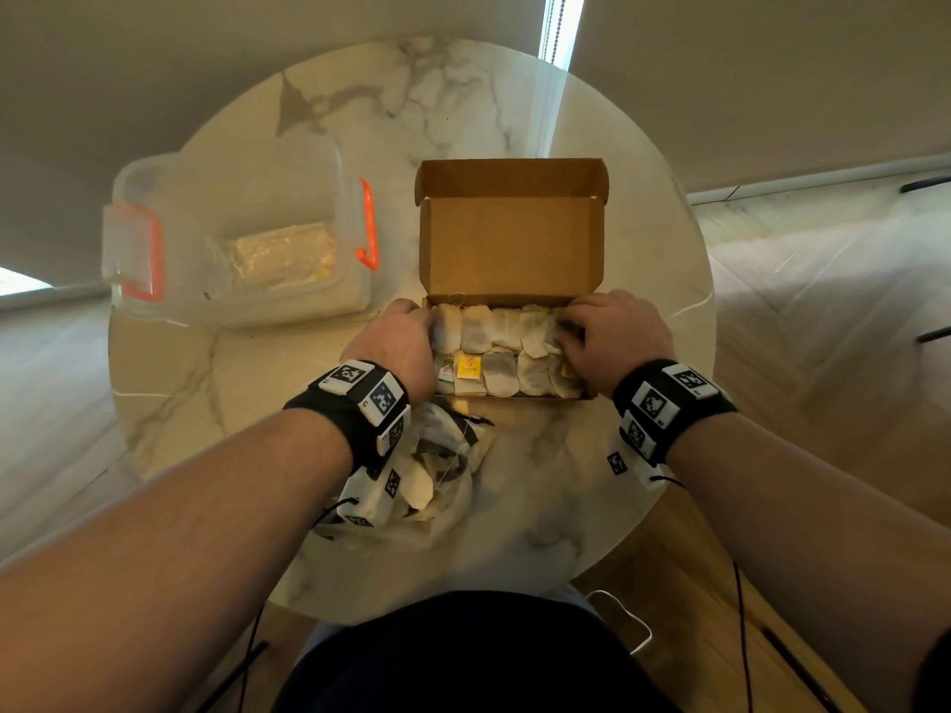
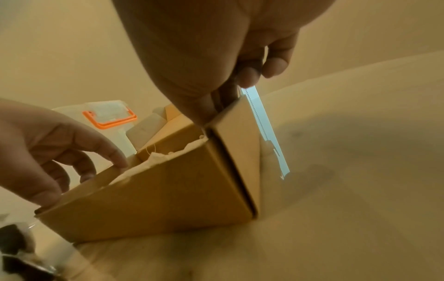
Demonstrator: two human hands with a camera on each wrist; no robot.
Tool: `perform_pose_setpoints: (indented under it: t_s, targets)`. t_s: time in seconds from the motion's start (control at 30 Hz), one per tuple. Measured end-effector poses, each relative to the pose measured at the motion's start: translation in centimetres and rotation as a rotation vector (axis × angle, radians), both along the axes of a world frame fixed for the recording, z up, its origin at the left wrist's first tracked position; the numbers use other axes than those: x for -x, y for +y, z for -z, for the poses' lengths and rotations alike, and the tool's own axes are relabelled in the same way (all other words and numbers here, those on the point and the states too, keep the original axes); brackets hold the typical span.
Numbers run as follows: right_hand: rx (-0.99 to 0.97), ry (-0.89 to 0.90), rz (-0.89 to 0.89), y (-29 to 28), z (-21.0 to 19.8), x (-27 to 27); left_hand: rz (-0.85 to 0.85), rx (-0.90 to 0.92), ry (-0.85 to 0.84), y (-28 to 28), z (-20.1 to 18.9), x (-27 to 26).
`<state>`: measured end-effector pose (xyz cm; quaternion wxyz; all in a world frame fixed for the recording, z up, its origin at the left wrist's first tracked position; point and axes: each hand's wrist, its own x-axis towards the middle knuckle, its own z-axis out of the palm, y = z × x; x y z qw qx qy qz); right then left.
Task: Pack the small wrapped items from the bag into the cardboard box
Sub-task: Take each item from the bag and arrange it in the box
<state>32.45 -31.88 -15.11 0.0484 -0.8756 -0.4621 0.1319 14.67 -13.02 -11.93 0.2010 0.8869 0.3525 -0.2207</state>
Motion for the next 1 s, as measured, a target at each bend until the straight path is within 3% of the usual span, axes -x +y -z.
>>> perform_pose_setpoints:
  t_s: [0.33, 0.5, 0.6, 0.77, 0.87, 1.0]
  targets:
    - [0.103, -0.013, -0.011, 0.4, -1.4, 0.9, 0.011, 0.066, -0.091, 0.8, -0.8, 1.2]
    - [-0.084, 0.161, 0.072, 1.7, -4.0, 4.4, -0.138, 0.138, -0.300, 2.1, -3.5, 6.0]
    - [-0.163, 0.229, 0.020, 2.0, -5.8, 8.4, -0.115, 0.165, -0.381, 2.9, -4.7, 10.7]
    - [-0.096, 0.234, -0.080, 1.6, -7.2, 15.7, -0.006, 0.246, -0.204, 3.2, -4.2, 17.5]
    - [0.025, 0.277, -0.002, 1.1, -6.5, 18.1, 0.030, 0.294, -0.109, 3.0, -2.8, 19.2]
    - [0.246, 0.263, 0.104, 0.9, -6.4, 19.5, 0.089, 0.264, -0.137, 2.5, -1.4, 19.3]
